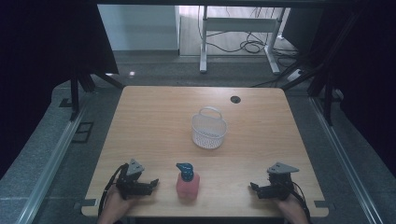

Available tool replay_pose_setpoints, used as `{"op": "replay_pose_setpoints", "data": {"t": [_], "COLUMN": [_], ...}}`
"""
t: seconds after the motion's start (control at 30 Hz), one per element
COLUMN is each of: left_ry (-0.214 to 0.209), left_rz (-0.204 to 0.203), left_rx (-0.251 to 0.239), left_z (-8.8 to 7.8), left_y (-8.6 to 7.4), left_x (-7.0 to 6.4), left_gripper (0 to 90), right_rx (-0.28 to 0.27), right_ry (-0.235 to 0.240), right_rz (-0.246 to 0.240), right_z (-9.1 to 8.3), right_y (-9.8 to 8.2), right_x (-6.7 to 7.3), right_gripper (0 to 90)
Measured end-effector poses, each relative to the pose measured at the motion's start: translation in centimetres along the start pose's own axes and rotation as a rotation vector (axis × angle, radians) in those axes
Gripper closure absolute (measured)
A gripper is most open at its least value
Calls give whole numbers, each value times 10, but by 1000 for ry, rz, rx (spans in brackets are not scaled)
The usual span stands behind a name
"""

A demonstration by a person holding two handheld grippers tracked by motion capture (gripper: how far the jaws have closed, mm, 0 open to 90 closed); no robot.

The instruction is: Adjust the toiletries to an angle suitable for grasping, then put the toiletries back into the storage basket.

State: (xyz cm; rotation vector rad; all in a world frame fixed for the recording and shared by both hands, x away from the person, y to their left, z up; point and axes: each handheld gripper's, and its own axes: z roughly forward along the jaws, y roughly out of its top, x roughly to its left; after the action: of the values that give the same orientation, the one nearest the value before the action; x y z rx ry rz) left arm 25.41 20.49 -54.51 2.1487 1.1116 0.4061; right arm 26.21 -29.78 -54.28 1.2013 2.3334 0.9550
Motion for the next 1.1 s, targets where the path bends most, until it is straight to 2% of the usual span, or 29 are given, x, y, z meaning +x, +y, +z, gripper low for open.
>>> {"op": "replay_pose_setpoints", "data": {"t": [0.63, 0.87, 1.1], "left_ry": [-8, 1, -2], "left_rz": [7, 2, -11], "left_rx": [5, 16, -16], "left_z": [-1, -2, -8], "left_y": [0, 1, 2], "left_x": [1, 2, 4], "left_gripper": [106, 109, 120], "right_rx": [0, 0, 0], "right_ry": [0, 1, 0], "right_rz": [1, 1, 0], "right_z": [0, 0, 0], "right_y": [0, 0, 0], "right_x": [0, 0, 0], "right_gripper": [0, 0, 0]}}
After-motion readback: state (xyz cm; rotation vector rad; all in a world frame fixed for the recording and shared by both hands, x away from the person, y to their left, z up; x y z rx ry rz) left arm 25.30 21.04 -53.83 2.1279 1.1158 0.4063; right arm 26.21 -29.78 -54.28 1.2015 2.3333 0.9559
